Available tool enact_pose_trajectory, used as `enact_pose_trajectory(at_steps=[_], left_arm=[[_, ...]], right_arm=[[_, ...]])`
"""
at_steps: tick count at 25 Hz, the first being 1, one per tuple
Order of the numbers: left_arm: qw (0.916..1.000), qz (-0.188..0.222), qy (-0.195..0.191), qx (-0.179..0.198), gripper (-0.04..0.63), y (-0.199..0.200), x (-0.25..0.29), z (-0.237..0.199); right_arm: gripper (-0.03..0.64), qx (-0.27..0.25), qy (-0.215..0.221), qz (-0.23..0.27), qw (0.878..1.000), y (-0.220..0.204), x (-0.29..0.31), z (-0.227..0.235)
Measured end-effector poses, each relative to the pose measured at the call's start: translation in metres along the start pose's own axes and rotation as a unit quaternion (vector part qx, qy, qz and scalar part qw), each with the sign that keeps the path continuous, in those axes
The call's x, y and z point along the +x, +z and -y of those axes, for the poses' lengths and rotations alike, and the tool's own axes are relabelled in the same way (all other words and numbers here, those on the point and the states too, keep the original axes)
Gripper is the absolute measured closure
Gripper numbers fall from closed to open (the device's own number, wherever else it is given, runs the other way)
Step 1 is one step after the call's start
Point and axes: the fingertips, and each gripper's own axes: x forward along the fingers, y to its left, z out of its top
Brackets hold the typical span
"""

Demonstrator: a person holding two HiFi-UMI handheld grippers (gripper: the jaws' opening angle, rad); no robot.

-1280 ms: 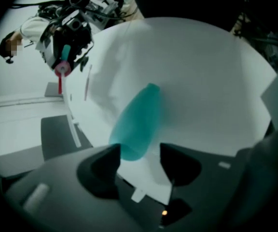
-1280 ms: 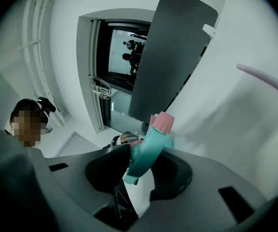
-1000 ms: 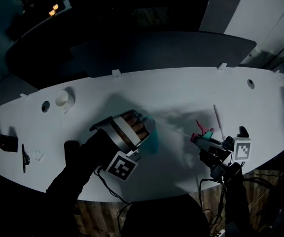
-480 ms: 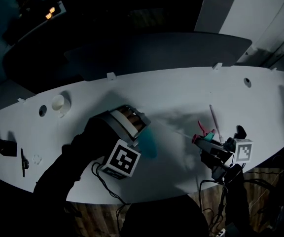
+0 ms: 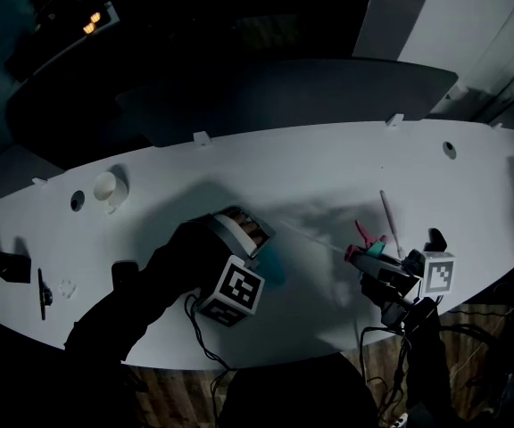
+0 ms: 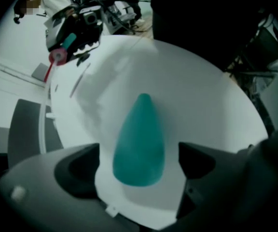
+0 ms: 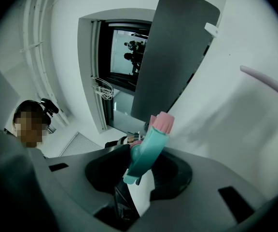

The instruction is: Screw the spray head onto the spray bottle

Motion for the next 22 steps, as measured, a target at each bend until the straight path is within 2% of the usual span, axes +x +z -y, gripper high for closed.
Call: enact_pose_trajectory(at_steps=[5, 8, 10, 15, 17, 19, 20, 21, 22], left_arm=[[0.9999, -0.011, -0.007, 0.000, 0.089, -0.005, 0.020, 0.006], [0.9999, -0.011, 0.010, -0.005, 0.133, -0.002, 0.033, 0.003], [0.9997, -0.016, 0.013, -0.013, 0.160, -0.002, 0.038, 0.001], [0.9986, -0.034, 0.009, -0.040, 0.161, -0.003, 0.039, -0.002], [0.9966, -0.044, 0.015, -0.068, 0.163, -0.006, 0.039, -0.002], [0.9915, -0.032, 0.041, -0.119, 0.164, -0.010, 0.038, -0.004], [0.9857, -0.010, 0.065, -0.155, 0.164, -0.010, 0.035, -0.007], [0.9762, 0.016, 0.091, -0.196, 0.166, -0.010, 0.029, -0.011], [0.9619, 0.043, 0.121, -0.241, 0.166, -0.011, 0.021, -0.017]], right_arm=[[0.485, 0.004, -0.002, 0.003, 1.000, 0.000, -0.002, 0.003], [0.485, 0.009, -0.001, 0.002, 1.000, 0.000, -0.001, 0.005], [0.485, 0.011, 0.001, 0.000, 1.000, 0.000, 0.000, 0.004], [0.485, 0.014, 0.002, -0.003, 1.000, -0.001, 0.001, 0.005], [0.485, 0.014, 0.003, -0.003, 1.000, -0.001, 0.001, 0.004], [0.485, 0.012, 0.004, -0.001, 1.000, 0.000, 0.001, 0.003], [0.485, 0.011, 0.004, 0.000, 1.000, 0.000, 0.001, 0.003], [0.485, 0.009, 0.004, 0.000, 1.000, 0.001, 0.000, 0.003], [0.485, 0.008, 0.004, 0.001, 1.000, 0.002, -0.001, 0.004]])
